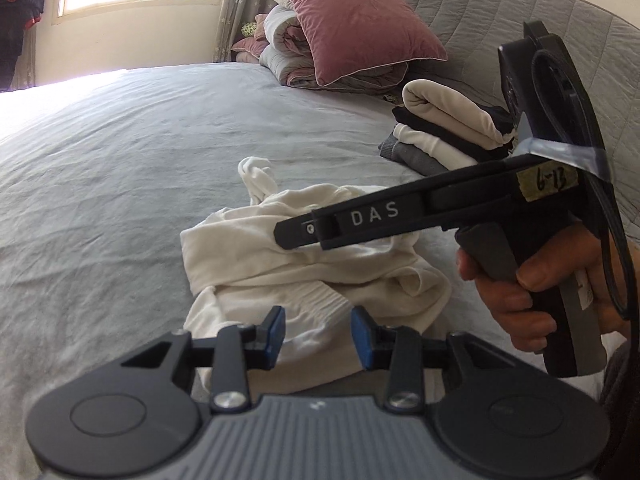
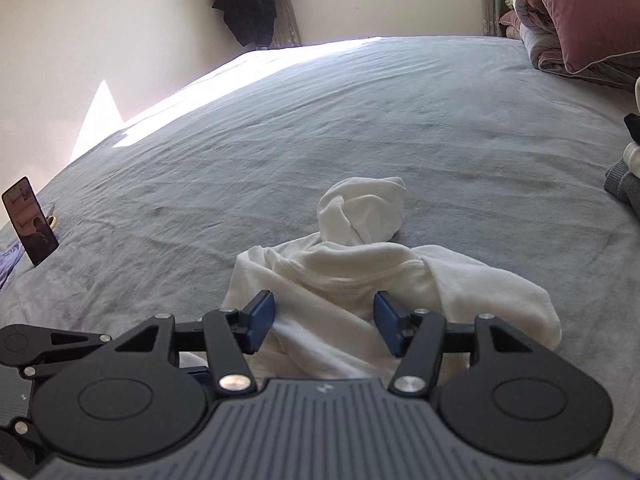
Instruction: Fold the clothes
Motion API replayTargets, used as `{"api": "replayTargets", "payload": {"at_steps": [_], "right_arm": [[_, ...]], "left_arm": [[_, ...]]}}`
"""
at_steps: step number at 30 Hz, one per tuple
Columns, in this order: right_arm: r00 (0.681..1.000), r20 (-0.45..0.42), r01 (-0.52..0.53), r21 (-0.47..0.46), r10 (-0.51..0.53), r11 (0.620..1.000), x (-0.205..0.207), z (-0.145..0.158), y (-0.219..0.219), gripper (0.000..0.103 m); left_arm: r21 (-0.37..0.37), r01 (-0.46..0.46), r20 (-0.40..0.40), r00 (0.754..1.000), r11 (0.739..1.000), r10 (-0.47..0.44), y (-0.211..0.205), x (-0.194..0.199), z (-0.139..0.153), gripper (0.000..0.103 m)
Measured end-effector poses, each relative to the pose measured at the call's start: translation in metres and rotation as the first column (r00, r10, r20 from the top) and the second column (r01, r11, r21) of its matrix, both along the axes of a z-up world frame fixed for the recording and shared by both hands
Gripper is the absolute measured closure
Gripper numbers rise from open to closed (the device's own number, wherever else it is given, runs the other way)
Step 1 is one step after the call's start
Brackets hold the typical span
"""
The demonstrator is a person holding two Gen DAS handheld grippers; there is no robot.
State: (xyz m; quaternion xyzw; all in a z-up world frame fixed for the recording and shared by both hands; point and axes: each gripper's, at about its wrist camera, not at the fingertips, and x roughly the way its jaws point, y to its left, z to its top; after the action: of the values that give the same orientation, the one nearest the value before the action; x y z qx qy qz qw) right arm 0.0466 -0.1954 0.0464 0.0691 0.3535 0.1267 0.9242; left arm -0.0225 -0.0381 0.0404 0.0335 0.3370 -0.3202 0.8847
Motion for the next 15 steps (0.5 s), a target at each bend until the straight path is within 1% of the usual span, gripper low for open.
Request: {"api": "replayTargets", "payload": {"at_steps": [1,2,3,6,8,10,11,14,15], "right_arm": [[1.000,0.001,-0.004,-0.007,0.004,1.000,0.000,-0.002,0.001,0.052],[1.000,0.001,-0.014,-0.006,0.014,1.000,0.001,-0.003,0.002,0.080],[1.000,-0.006,-0.010,0.001,0.010,1.000,0.002,-0.004,0.001,0.094],[0.999,0.022,0.032,0.035,-0.033,0.999,-0.001,0.002,-0.007,0.095],[0.996,0.059,0.059,0.036,-0.061,0.998,-0.007,0.011,-0.014,0.095],[0.991,0.096,0.087,0.031,-0.089,0.996,-0.010,0.020,-0.022,0.095],[0.987,0.111,0.110,0.022,-0.112,0.994,-0.013,0.024,-0.028,0.095],[0.972,0.137,0.196,-0.019,-0.192,0.980,-0.020,0.032,-0.047,0.095],[0.967,0.133,0.225,-0.031,-0.219,0.974,-0.022,0.033,-0.054,0.095]], "left_arm": [[0.011,0.002,0.003,1.000,1.000,-0.002,-0.003,0.001,-0.002,0.066],[0.023,0.003,0.006,1.000,1.000,-0.003,-0.006,0.002,-0.003,0.066],[0.028,0.000,0.004,1.000,1.000,0.000,-0.008,0.003,-0.004,0.066],[0.039,-0.015,0.001,1.000,0.999,0.015,-0.012,0.007,-0.007,0.066],[0.052,-0.032,0.000,0.999,0.998,0.032,-0.014,0.008,-0.009,0.066],[0.063,-0.045,-0.002,0.999,0.997,0.045,-0.016,0.009,-0.011,0.073],[0.063,-0.051,-0.003,0.999,0.997,0.051,-0.015,0.010,-0.011,0.078],[0.055,-0.072,0.004,0.997,0.996,0.072,-0.011,0.008,-0.008,0.082],[0.054,-0.080,0.008,0.997,0.995,0.079,-0.009,0.007,-0.006,0.085]]}}
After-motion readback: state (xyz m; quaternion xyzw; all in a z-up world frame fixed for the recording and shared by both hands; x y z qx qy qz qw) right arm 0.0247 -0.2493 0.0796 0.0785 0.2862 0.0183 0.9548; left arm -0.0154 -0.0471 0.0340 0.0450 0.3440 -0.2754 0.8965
